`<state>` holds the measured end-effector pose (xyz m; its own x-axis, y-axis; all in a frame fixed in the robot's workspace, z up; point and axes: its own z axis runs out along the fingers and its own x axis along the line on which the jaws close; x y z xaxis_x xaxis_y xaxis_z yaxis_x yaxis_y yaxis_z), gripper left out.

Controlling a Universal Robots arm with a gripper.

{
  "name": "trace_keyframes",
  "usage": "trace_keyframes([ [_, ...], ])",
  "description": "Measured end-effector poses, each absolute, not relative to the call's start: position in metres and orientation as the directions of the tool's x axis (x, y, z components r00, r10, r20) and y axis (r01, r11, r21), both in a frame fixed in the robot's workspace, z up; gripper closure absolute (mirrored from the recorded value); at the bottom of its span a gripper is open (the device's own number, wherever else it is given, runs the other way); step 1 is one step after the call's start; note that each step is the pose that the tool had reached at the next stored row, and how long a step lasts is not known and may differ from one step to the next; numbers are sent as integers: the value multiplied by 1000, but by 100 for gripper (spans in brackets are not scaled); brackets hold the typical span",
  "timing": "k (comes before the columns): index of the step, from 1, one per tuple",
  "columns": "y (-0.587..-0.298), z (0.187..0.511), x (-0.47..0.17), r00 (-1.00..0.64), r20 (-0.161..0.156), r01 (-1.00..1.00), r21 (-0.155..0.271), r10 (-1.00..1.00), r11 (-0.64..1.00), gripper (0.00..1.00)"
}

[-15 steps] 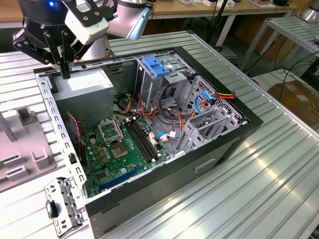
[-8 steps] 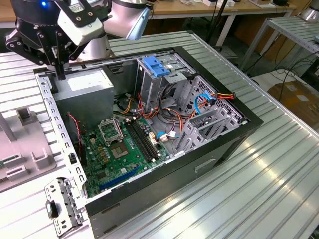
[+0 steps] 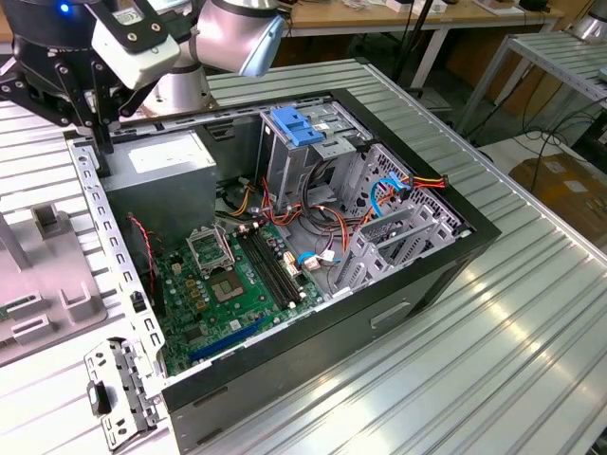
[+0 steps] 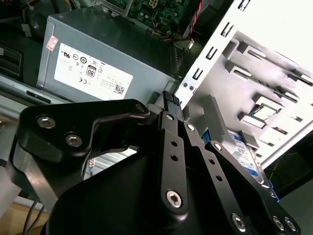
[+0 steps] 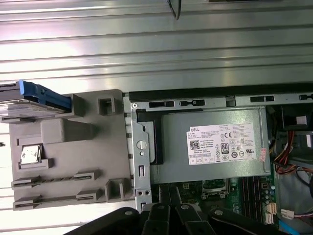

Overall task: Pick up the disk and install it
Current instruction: 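Reach for the disk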

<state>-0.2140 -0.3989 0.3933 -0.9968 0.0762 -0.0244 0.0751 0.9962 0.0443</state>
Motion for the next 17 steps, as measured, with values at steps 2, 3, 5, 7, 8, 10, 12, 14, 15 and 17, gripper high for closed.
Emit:
trace_keyframes([
  [2, -399, 393, -218, -997, -24, 75, 44, 76, 996, 89],
  [3, -399, 393, -220, -997, -25, 75, 44, 76, 996, 89],
  [5, -399, 393, -222, -997, -24, 75, 44, 76, 996, 89],
  [7, -399, 393, -225, -997, -24, 75, 44, 76, 996, 89],
  [8, -399, 393, -226, -997, -24, 75, 44, 76, 996, 89],
  [10, -399, 393, -228, -997, -24, 75, 44, 76, 996, 89],
  [12, -399, 393, -230, -997, -24, 75, 44, 76, 996, 89],
  [14, -399, 393, -232, -997, -24, 75, 44, 76, 996, 89],
  [15, -399, 393, -234, -997, -24, 75, 44, 76, 996, 89],
  [17, -399, 393, -236, -997, -24, 75, 44, 76, 996, 89],
])
